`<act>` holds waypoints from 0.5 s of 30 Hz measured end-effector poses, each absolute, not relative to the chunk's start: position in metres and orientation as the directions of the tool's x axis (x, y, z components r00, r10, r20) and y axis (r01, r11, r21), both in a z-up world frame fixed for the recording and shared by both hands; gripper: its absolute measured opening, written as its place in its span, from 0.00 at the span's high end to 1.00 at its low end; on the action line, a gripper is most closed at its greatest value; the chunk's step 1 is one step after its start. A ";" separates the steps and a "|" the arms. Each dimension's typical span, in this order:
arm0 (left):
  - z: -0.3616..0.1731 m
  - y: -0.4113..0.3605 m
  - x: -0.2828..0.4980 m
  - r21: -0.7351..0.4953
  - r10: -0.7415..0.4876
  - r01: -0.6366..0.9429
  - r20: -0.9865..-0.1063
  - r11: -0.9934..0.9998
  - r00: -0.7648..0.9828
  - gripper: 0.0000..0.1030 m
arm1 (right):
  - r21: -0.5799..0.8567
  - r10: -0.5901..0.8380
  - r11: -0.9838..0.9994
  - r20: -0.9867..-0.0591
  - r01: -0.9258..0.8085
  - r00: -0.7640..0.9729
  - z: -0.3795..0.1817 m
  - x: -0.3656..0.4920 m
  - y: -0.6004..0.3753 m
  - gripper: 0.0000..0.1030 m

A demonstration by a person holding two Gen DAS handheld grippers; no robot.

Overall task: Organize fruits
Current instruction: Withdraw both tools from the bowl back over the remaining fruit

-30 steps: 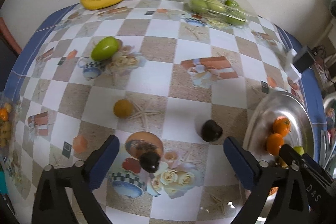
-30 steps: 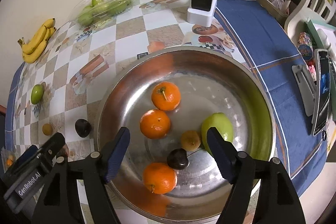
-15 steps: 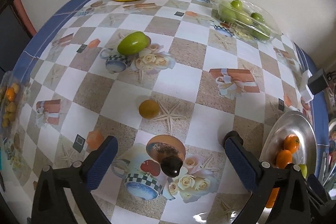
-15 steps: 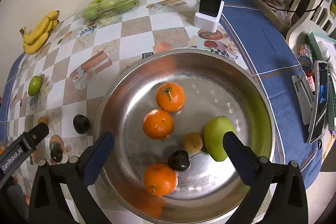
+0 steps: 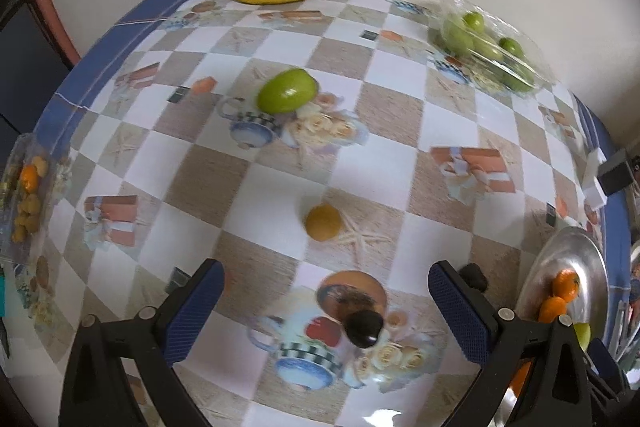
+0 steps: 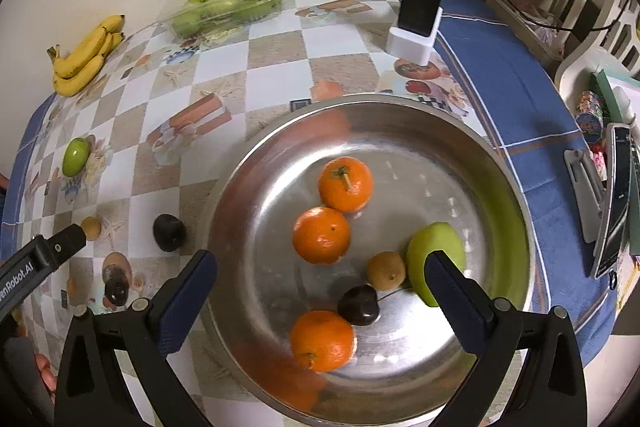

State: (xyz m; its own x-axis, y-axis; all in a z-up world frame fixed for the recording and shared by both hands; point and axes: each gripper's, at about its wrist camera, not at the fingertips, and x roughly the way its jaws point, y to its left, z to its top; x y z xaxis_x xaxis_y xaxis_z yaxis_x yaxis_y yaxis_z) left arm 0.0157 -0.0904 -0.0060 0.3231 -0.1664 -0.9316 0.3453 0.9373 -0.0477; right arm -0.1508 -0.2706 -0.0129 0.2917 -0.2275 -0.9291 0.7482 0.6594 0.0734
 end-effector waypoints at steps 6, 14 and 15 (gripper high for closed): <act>0.000 -0.061 0.038 -0.041 -0.144 0.280 -0.923 0.959 0.356 0.00 | 0.077 -0.224 0.692 -0.923 0.718 0.315 -0.011 -0.142 -0.260 0.00; 0.007 -0.028 0.059 -0.032 -0.114 0.210 -0.912 0.977 0.394 0.00 | 0.113 -0.188 0.733 -0.914 0.671 0.359 -0.007 -0.126 -0.244 0.00; 0.007 -0.025 0.061 -0.037 -0.117 0.204 -0.911 0.978 0.395 0.00 | 0.123 -0.181 0.740 -0.911 0.662 0.371 -0.006 -0.123 -0.241 0.00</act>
